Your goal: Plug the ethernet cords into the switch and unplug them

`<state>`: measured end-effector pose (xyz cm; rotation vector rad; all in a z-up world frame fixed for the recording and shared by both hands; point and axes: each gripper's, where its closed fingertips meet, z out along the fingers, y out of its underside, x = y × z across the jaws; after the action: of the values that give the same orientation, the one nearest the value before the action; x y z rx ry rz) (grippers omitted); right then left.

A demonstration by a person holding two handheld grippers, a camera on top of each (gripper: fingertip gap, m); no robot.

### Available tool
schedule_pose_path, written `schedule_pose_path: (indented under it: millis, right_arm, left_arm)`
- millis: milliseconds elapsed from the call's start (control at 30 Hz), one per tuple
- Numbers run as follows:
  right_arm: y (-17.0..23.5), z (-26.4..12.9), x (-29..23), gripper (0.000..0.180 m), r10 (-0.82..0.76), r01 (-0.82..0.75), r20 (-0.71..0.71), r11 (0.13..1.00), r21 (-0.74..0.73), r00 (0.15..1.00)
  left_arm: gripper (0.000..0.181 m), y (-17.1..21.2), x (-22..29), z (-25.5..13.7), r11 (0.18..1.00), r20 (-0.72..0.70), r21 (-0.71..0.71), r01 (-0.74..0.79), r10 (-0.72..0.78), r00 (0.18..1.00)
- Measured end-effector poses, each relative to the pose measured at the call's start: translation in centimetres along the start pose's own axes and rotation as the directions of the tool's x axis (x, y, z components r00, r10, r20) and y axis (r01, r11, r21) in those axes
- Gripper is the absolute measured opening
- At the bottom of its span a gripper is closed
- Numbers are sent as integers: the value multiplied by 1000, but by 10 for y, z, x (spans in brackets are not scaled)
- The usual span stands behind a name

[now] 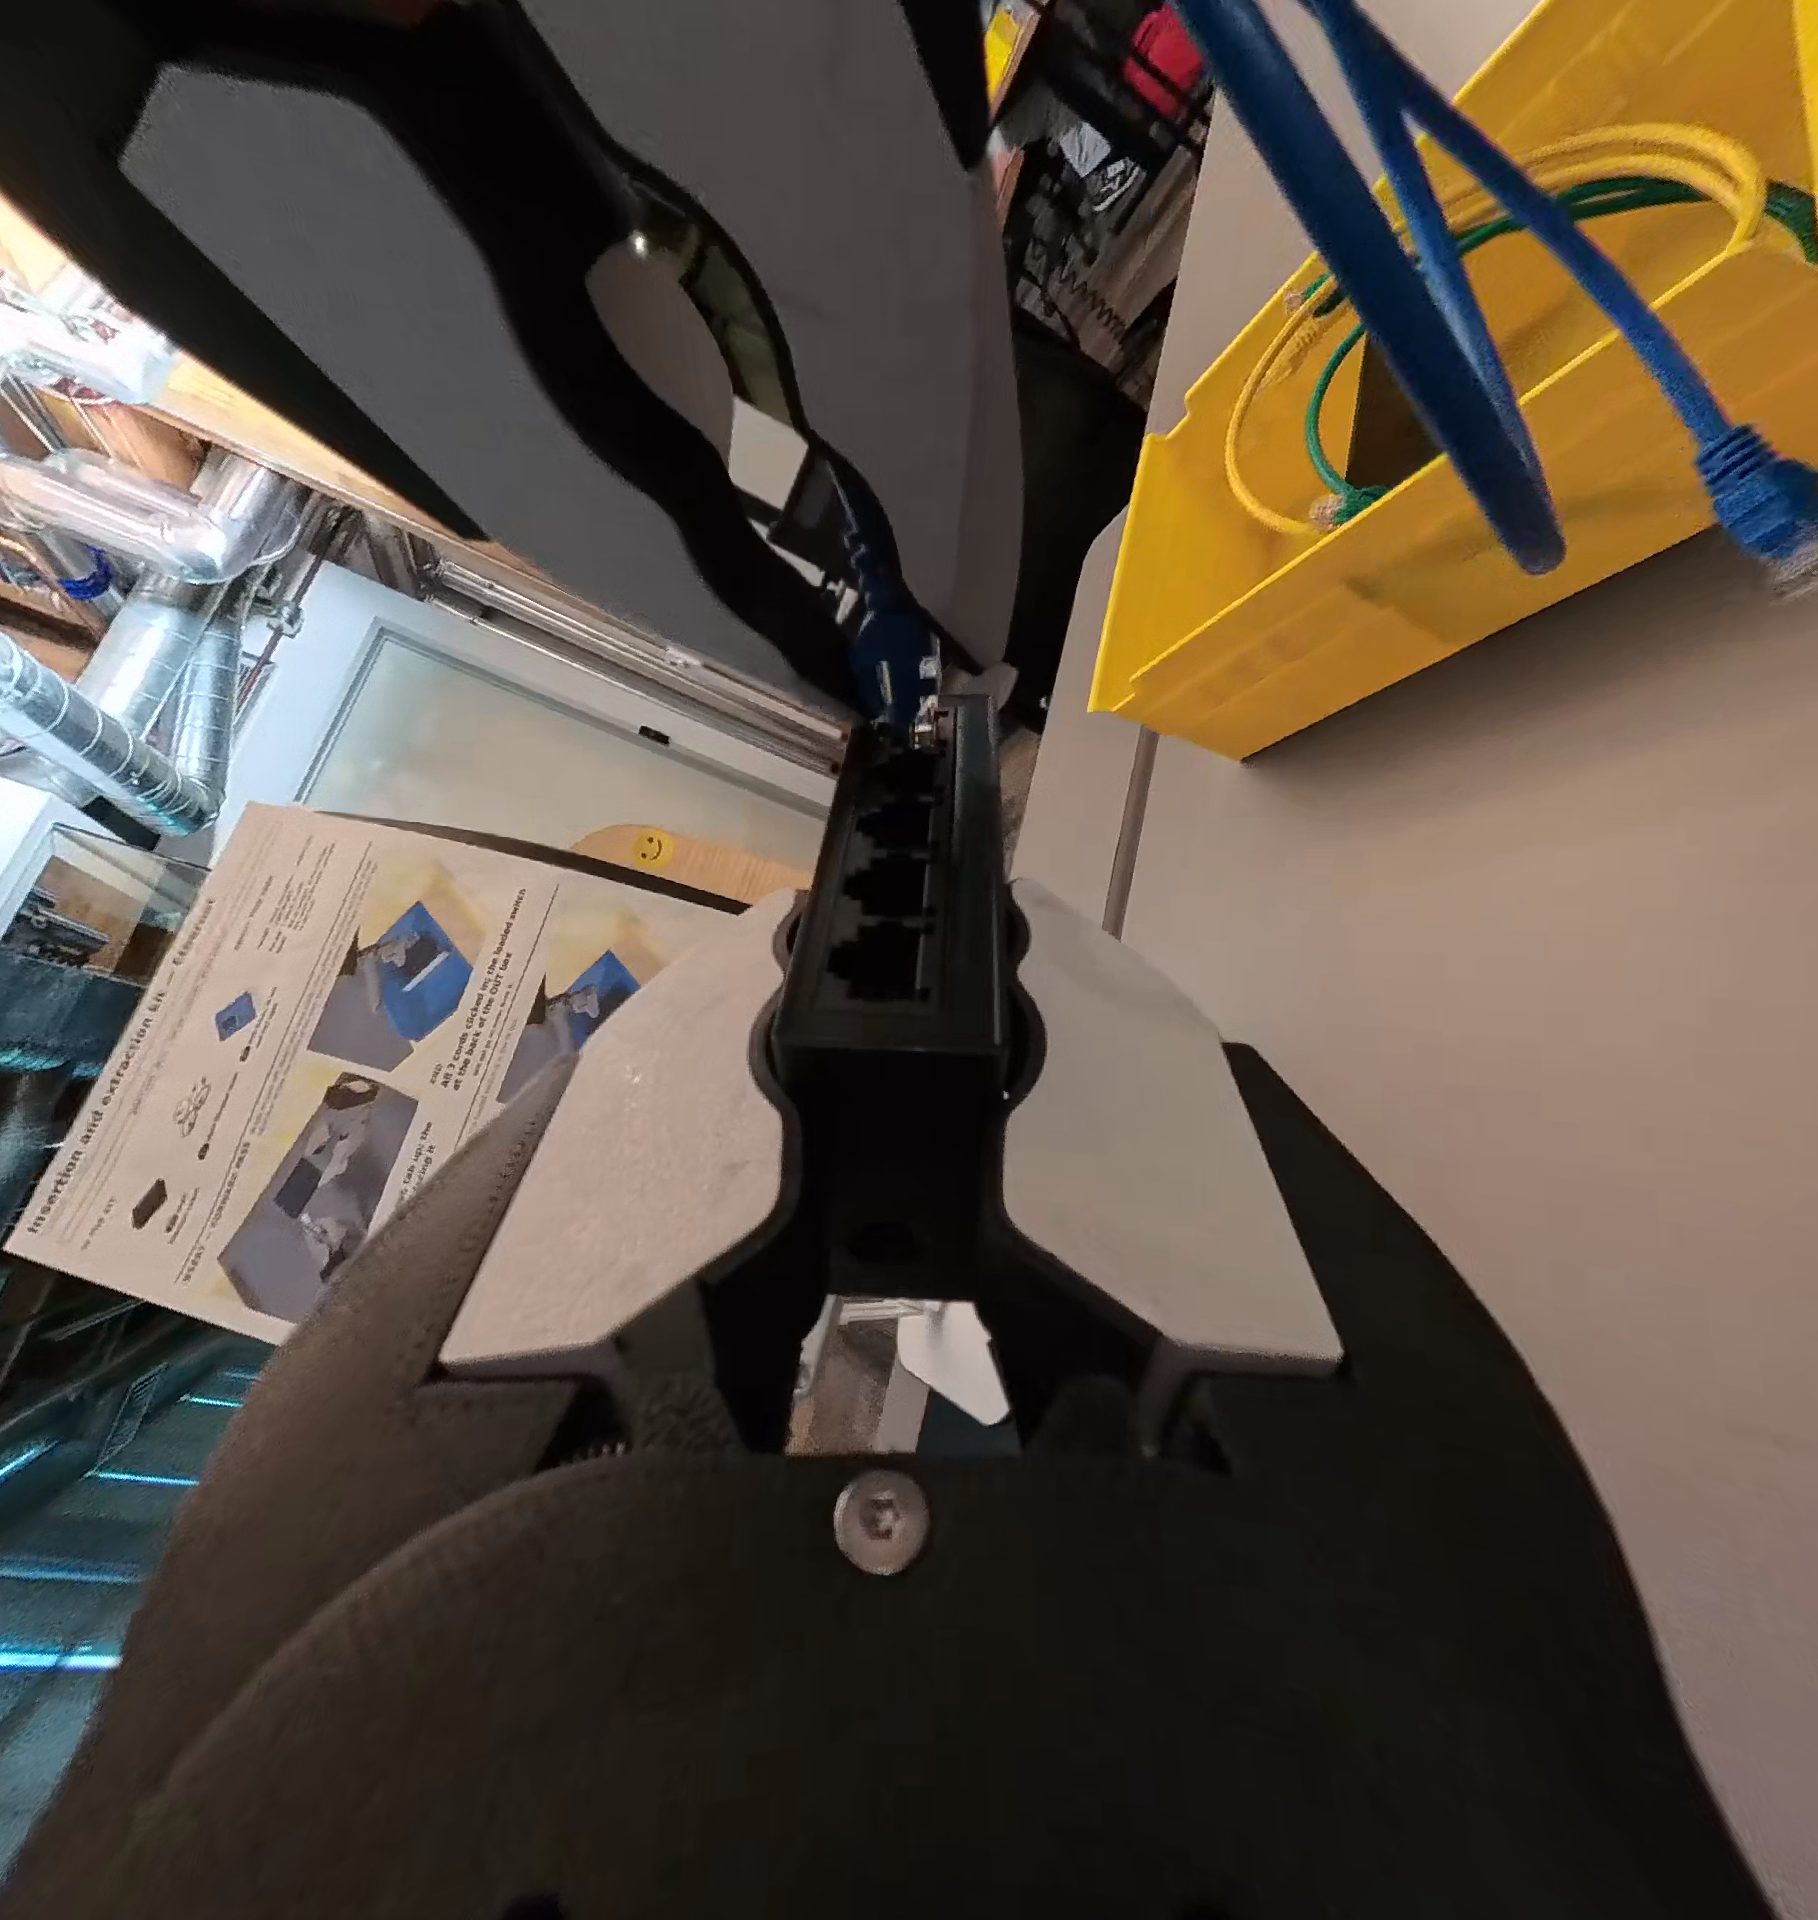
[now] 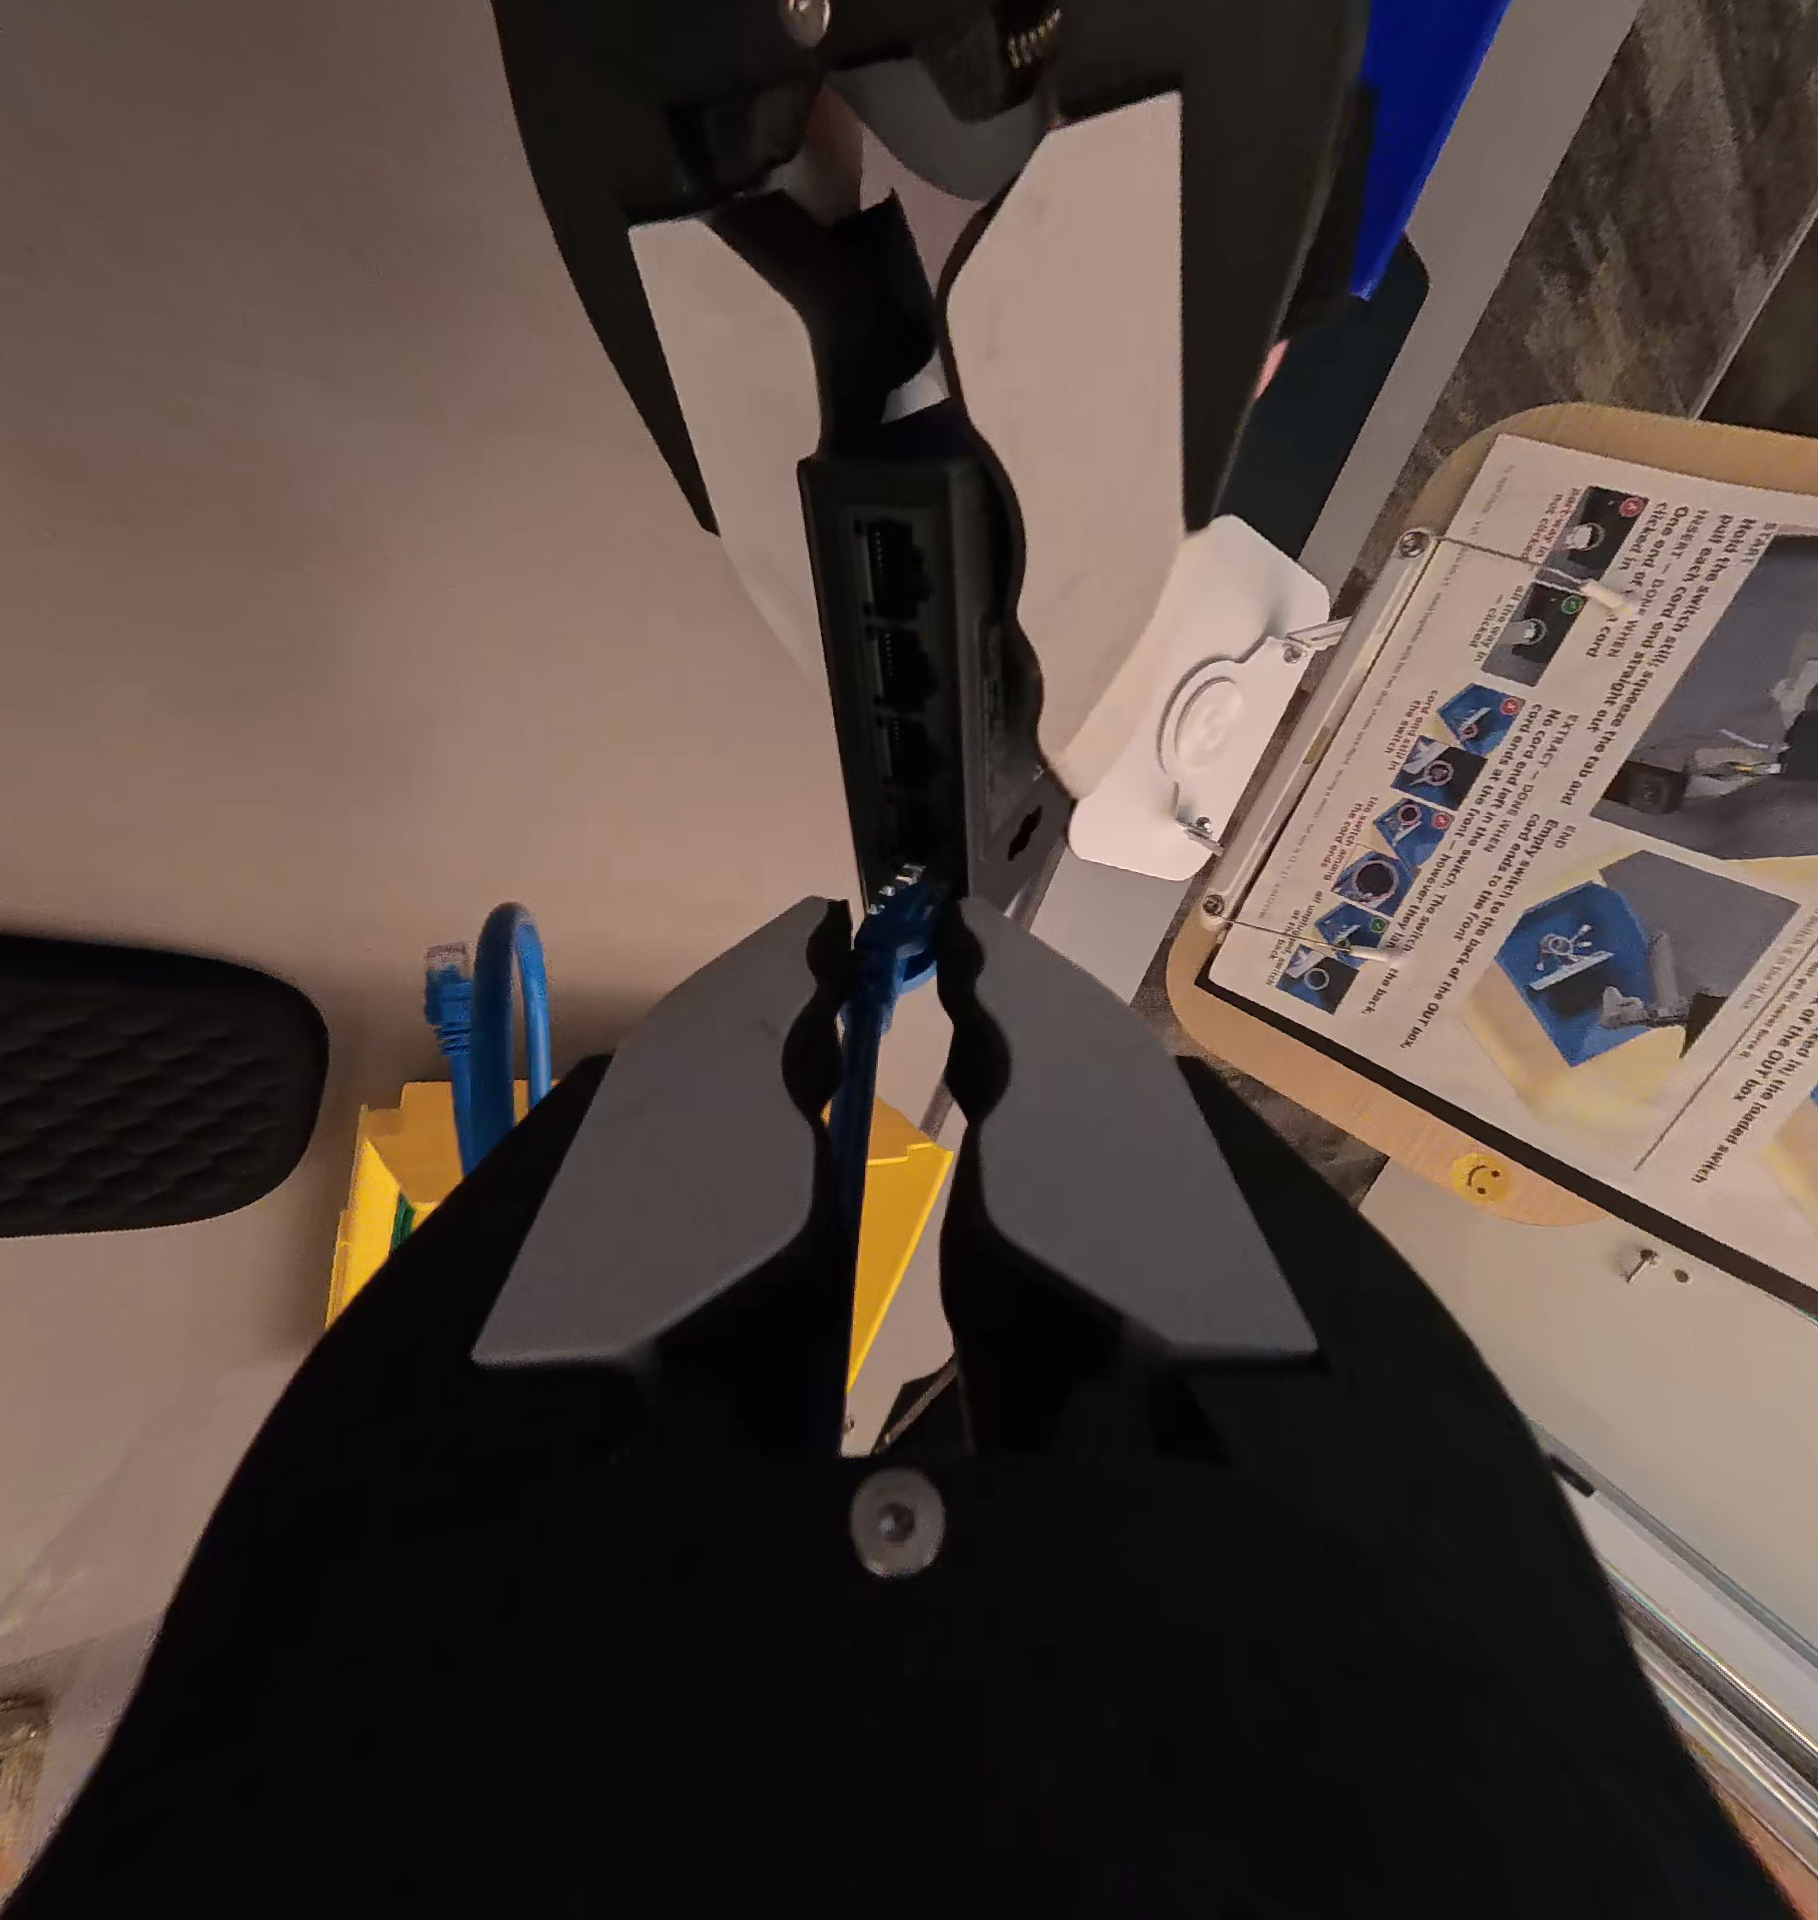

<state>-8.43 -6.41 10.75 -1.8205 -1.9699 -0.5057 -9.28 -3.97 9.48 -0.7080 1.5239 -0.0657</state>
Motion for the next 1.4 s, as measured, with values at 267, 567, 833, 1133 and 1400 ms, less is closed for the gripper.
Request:
schedule_pose_path:
  millis: [267, 567, 833, 1133, 1400]
  right_arm:
    - [3, -5, -10, 17, -12, 12, 16, 1000, -18, 1000]
    - [-22, -23, 21, 14, -34, 39, -258, 999, 15, 965]
    - [-22, -16, 20, 15, -8, 23, -289, 999, 47, 957]
    - [-19, -7, 24, 16, -68, 60, -210, 997, -43, 975]
    - [-27, 1, -15, 14, -15, 18, 50, 999, -47, 999]
  left_arm:
    - [32, -7, 4, 1, 1000, -4, 18, 0, 0, 1000]
    - [37, -8, -31, -15, 999, 269, 49, -8, -6, 963]
    - [35, 1, -35, -16, 994, 288, -43, -100, 109, 952]
    - [36, 12, -36, -12, 991, 264, -82, -103, 121, 957]
    - [33, 66, -93, -35, 946, 501, -323, 28, 146, 853]
